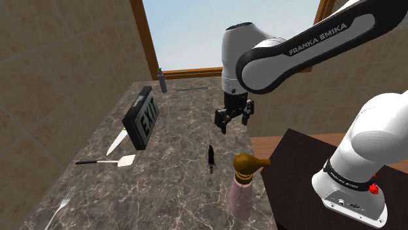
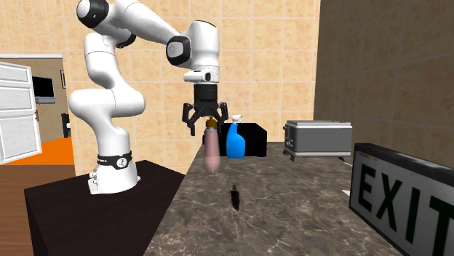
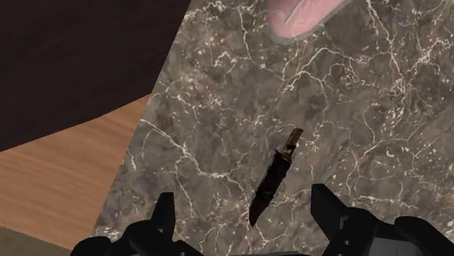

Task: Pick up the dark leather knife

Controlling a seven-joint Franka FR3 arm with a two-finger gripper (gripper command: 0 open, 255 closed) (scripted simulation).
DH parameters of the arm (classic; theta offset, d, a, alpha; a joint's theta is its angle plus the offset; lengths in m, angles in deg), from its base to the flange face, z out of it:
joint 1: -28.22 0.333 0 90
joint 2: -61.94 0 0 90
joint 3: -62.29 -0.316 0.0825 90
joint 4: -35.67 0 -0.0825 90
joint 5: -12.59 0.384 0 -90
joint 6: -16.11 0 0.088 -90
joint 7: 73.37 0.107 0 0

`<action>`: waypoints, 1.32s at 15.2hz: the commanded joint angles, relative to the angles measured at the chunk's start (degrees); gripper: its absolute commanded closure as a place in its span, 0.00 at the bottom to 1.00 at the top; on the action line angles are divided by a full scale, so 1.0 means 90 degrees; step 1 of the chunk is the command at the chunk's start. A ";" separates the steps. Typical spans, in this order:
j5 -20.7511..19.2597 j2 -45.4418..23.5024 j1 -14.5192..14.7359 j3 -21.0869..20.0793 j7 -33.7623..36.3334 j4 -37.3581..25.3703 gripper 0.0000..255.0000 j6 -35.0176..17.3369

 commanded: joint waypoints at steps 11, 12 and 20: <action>-0.2422 -0.3666 -0.0818 -0.1008 0.4586 -0.0793 0.00 -0.2640; -0.2777 -0.3988 -0.0736 -0.0880 0.5041 -0.0933 0.00 -0.2756; -0.3780 -0.4971 -0.0234 -0.0213 0.6047 -0.1211 0.00 -0.3321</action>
